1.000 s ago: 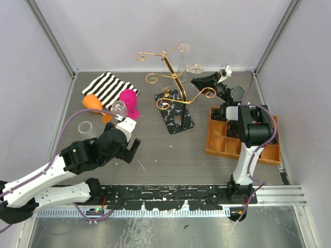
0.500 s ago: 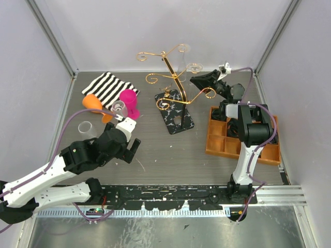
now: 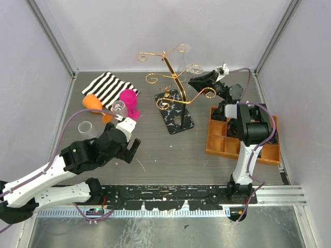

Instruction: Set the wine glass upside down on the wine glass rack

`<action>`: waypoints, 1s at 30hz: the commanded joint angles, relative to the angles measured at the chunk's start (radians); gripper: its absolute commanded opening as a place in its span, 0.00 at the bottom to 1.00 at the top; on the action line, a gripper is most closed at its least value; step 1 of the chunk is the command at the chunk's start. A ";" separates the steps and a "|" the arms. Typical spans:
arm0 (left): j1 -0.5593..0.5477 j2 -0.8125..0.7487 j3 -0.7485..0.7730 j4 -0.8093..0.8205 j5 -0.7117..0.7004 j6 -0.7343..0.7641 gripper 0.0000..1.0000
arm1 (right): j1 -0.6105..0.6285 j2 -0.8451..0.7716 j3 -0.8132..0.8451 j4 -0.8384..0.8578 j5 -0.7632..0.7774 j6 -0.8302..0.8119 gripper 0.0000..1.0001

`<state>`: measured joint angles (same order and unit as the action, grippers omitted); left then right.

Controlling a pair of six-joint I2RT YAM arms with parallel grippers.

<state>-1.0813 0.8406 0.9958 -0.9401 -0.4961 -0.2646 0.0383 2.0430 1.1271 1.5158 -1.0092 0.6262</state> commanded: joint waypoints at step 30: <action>0.004 0.008 -0.004 0.009 -0.049 -0.013 0.98 | -0.118 -0.114 -0.066 0.067 0.030 -0.081 1.00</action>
<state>-1.0813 0.8528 0.9958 -0.9405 -0.5308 -0.2668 -0.0540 2.0216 1.0756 1.5097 -1.0016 0.5701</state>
